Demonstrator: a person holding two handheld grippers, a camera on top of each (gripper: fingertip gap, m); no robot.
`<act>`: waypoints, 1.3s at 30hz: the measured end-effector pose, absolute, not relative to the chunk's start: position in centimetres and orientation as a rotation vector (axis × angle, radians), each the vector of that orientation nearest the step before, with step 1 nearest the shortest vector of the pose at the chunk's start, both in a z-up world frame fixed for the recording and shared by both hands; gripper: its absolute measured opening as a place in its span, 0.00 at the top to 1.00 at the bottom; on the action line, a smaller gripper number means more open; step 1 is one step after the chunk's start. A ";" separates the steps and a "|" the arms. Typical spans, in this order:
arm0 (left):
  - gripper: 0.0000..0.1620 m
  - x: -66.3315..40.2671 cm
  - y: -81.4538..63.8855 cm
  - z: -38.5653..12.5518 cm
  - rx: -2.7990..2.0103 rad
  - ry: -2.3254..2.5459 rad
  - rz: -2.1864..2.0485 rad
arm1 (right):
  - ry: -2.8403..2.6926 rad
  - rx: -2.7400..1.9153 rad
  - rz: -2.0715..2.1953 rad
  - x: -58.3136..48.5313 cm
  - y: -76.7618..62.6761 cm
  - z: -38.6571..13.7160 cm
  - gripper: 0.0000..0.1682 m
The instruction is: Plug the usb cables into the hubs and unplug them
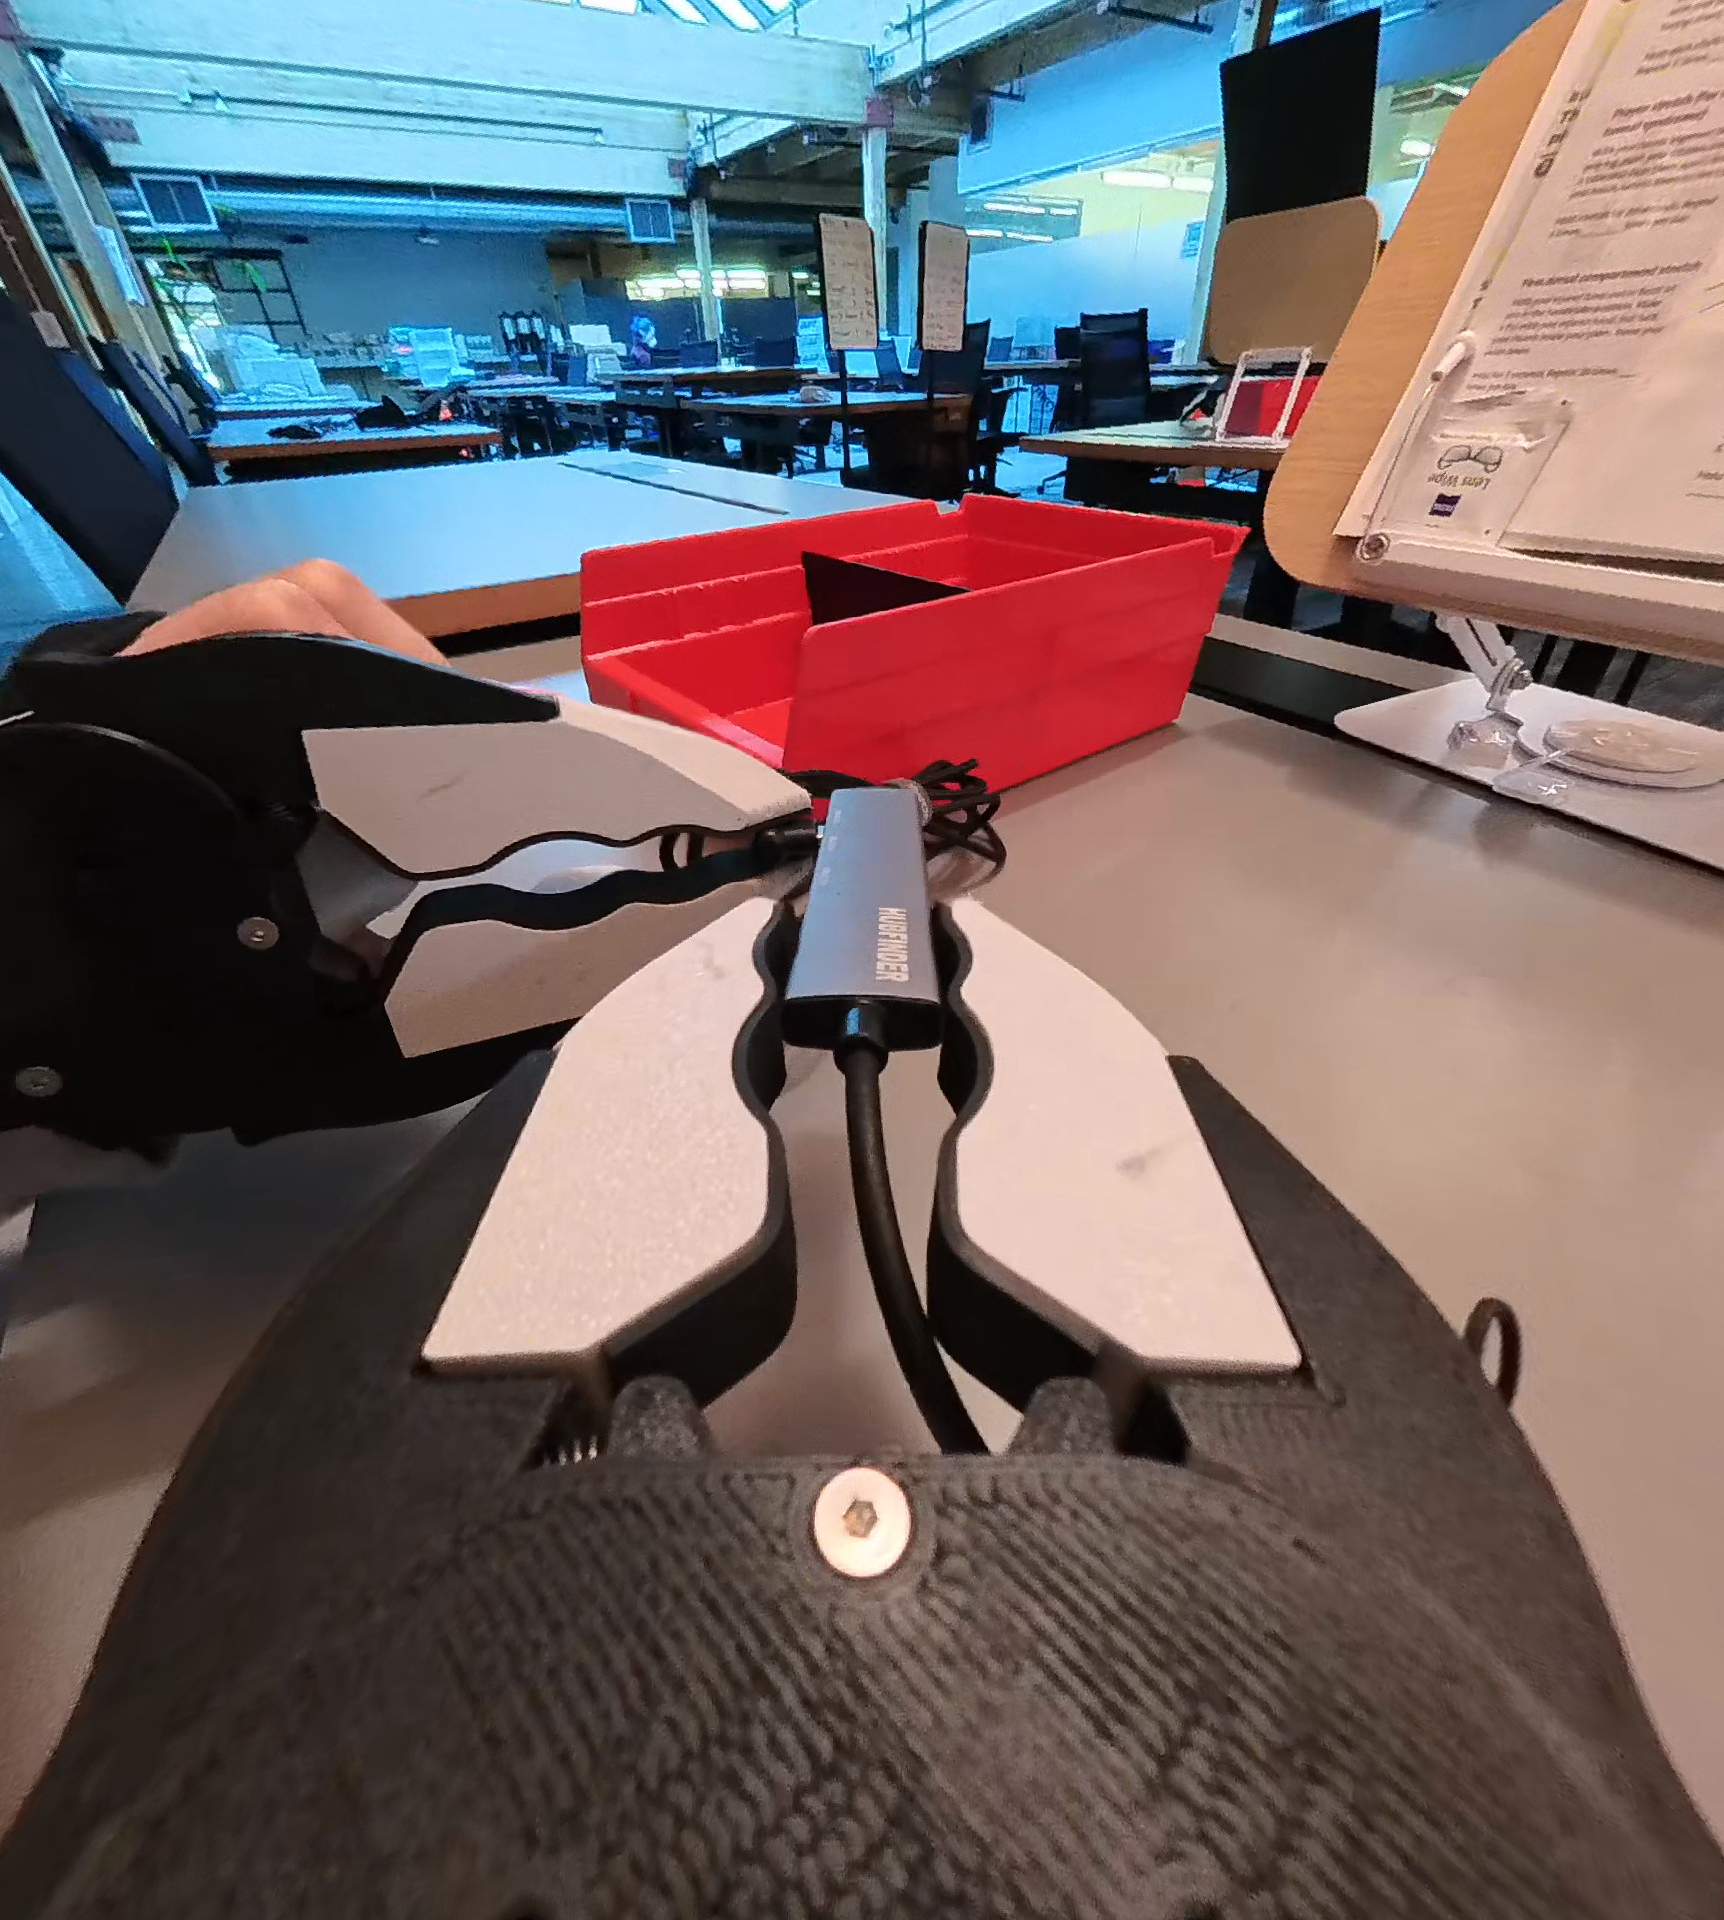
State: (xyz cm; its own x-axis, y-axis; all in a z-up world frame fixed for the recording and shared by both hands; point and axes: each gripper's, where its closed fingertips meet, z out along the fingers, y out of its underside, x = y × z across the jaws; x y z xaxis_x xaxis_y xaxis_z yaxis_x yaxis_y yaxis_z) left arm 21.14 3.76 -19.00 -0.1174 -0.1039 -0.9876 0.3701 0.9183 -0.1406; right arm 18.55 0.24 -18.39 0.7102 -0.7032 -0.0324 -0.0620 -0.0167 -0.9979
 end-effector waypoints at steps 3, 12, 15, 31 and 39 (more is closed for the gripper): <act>0.96 20.9 3.4 -18.7 0.234 1.643 -0.506 | 0.666 -1.490 -0.502 18.5 -0.1 -18.2 0.85; 0.95 19.6 2.6 -17.8 0.337 1.615 -0.649 | 0.665 -1.421 -0.431 18.5 -0.8 -17.6 0.85; 0.95 19.5 2.6 -17.8 0.348 1.640 -0.670 | 0.641 -1.429 -0.412 18.2 -0.5 -17.6 0.85; 0.98 18.6 2.8 -17.6 0.440 1.676 -0.781 | 0.625 -1.390 -0.363 18.1 -0.9 -17.2 0.85; 0.94 18.8 2.8 -17.9 0.445 1.661 -0.757 | 0.615 -1.394 -0.351 17.9 -0.8 -17.2 0.85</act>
